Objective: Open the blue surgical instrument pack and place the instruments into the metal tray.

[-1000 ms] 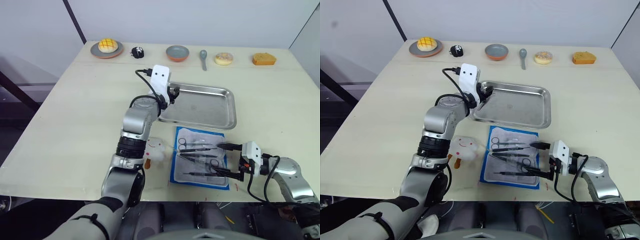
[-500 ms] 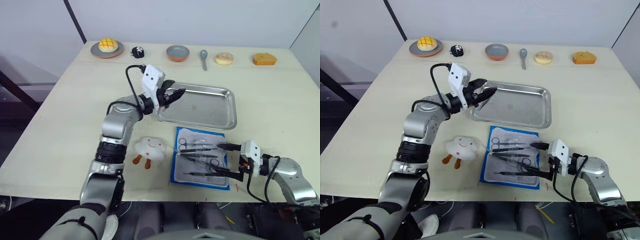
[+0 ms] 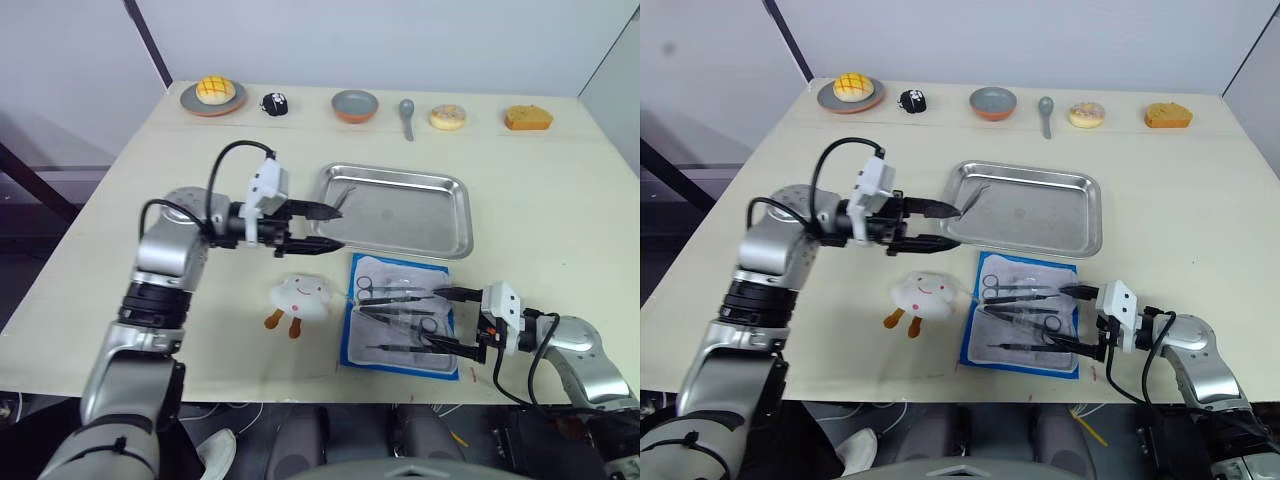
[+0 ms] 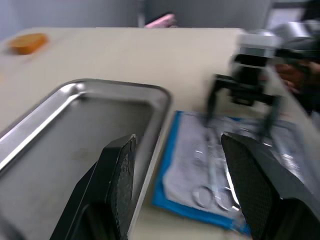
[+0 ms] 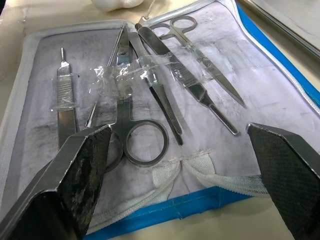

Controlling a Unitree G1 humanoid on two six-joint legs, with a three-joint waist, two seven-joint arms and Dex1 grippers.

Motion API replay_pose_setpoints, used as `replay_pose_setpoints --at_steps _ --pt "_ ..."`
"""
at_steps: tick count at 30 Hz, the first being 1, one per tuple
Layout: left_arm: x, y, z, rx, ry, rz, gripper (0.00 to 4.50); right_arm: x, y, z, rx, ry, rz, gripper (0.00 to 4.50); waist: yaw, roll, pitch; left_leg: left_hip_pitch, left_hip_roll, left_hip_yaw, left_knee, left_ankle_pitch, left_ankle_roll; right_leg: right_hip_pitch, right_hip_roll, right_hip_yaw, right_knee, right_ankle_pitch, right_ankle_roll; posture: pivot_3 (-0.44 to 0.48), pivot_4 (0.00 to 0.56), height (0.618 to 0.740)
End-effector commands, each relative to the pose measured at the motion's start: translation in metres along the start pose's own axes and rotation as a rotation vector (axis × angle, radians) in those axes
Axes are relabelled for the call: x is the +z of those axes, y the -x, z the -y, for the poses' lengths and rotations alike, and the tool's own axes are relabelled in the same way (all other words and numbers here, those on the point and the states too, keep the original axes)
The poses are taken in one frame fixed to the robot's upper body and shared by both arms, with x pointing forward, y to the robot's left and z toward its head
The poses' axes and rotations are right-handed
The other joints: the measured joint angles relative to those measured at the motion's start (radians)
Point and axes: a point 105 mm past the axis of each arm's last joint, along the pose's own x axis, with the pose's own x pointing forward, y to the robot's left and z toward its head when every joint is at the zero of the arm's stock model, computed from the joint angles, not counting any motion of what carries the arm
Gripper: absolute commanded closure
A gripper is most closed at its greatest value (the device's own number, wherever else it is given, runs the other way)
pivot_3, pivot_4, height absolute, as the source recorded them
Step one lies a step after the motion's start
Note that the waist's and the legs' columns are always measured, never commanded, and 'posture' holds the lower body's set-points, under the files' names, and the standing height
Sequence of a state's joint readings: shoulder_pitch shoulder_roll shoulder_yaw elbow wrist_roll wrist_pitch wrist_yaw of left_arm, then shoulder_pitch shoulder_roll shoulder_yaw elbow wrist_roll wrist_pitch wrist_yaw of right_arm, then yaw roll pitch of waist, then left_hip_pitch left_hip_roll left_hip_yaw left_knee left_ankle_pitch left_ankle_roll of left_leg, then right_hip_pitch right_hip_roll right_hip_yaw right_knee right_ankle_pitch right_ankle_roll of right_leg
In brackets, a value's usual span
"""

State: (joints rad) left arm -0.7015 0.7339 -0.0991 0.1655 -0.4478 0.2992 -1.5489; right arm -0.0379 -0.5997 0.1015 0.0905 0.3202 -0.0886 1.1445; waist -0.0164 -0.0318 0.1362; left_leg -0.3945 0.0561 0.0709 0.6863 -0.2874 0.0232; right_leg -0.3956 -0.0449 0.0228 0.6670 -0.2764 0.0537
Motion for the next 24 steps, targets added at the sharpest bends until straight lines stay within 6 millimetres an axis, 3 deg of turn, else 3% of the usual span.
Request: replay_pose_setpoints --at_steps 1,4,9,10,16,24 --pt "0.008 0.014 0.011 -0.079 -0.059 -0.055 1.66 -0.023 0.000 -0.009 0.025 -0.063 -0.076 0.00 0.004 0.000 0.000 0.000 0.000 -0.001 0.000 0.000 0.000 0.000 0.000 0.000 0.000 0.000 0.000 0.000 0.150 0.732" --pt "0.011 0.023 0.017 -0.096 -0.050 -0.078 1.66 -0.023 0.000 -0.009 0.027 -0.062 -0.074 0.00 0.006 0.000 0.000 0.000 0.000 -0.001 0.000 -0.002 0.004 0.000 0.000 0.000 0.000 0.000 0.000 0.000 0.150 0.732" --pt "0.016 0.030 0.027 -0.145 -0.068 -0.080 0.18 -0.023 -0.001 -0.008 0.030 -0.062 -0.070 0.00 0.005 0.000 0.000 0.000 0.000 -0.001 0.000 -0.002 0.004 0.000 0.000 0.000 0.000 0.000 0.000 0.000 0.150 0.732" --pt "0.016 0.030 0.029 -0.158 -0.073 -0.092 0.08 -0.023 -0.001 -0.008 0.029 -0.062 -0.069 0.00 0.005 0.000 0.000 0.000 0.000 -0.001 0.000 -0.002 0.004 0.000 0.000 0.000 0.000 0.000 0.000 0.000 0.150 0.732" --pt "0.012 0.029 0.029 -0.189 -0.098 -0.126 0.08 -0.023 -0.001 -0.007 0.027 -0.062 -0.069 0.00 0.005 0.000 0.000 0.000 0.000 0.000 0.000 -0.003 0.004 0.000 0.000 0.000 0.000 0.000 0.000 0.000 0.150 0.732" --pt "-0.001 -0.009 0.011 -0.161 -0.164 -0.121 0.08 -0.023 -0.002 -0.007 0.021 -0.063 -0.068 0.00 0.005 0.000 0.000 0.000 0.000 0.002 0.000 -0.002 0.004 0.000 0.000 0.000 0.000 0.000 0.000 0.000 0.150 0.732"
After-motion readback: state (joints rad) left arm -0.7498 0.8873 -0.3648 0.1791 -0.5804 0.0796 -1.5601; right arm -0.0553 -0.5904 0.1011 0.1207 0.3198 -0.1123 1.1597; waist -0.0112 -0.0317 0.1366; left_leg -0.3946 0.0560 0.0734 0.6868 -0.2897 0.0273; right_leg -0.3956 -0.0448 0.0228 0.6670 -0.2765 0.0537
